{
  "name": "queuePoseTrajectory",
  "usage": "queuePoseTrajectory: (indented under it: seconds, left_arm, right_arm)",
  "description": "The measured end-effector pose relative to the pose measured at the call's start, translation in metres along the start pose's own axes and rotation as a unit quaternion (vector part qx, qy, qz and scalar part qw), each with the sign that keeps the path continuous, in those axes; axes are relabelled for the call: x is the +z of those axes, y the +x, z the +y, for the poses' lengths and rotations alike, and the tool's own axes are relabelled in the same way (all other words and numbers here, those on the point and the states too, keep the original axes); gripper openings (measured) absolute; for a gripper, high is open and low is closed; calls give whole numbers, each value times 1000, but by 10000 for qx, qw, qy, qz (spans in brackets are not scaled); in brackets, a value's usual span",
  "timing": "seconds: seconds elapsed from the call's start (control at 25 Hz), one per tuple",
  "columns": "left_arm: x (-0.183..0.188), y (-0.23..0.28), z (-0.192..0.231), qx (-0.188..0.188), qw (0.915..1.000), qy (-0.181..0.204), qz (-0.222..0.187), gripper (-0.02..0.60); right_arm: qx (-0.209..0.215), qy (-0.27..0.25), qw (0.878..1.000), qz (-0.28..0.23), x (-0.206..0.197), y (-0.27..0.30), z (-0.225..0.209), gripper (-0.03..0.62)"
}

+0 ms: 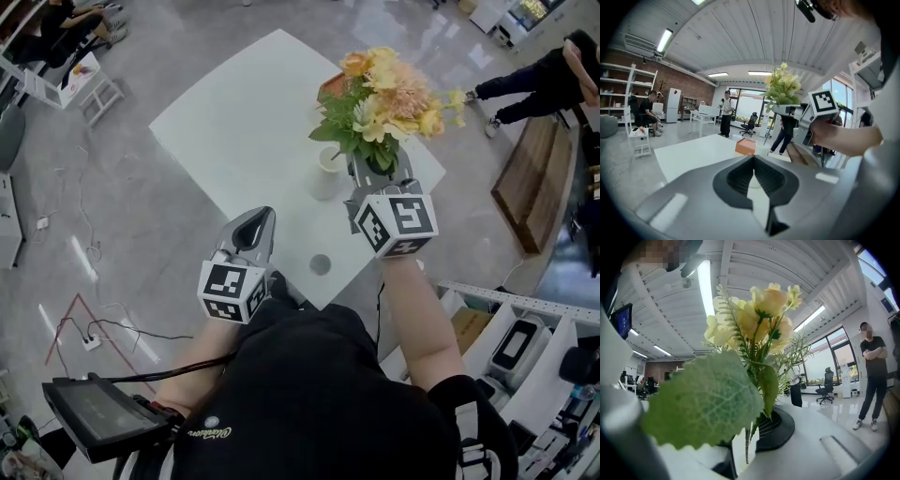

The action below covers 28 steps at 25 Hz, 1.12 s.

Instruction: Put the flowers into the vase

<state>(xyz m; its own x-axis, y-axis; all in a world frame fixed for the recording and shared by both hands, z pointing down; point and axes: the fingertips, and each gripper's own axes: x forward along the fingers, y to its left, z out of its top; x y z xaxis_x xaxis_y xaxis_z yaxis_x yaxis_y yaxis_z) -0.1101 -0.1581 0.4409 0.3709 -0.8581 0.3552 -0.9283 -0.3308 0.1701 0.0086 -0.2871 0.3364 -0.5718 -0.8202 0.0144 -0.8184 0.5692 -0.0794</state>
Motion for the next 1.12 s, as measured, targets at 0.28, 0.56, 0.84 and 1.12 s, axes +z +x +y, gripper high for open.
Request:
queuePoseTrajectory:
  seconds: [0.28,0.56,0.84,1.12]
  left_arm:
    - [-7,-3,2,25,10000,-26,69,8]
    - [-10,-6,4,68,9999,-34,97,8]
    - [-13,-5,7,86,9999,-66,105,8]
    - [-11,-4,5,71,9999,-69,94,8]
  right_arm:
    - [-77,-65,9986,519,-60,9,-5,52]
    - [-166,-39,9951,975,-104,17,-10,54]
    - [-96,-72,9916,1290,-127,19,-6,55]
    - [-12,-171,9883,1515,-134,20,-4,57]
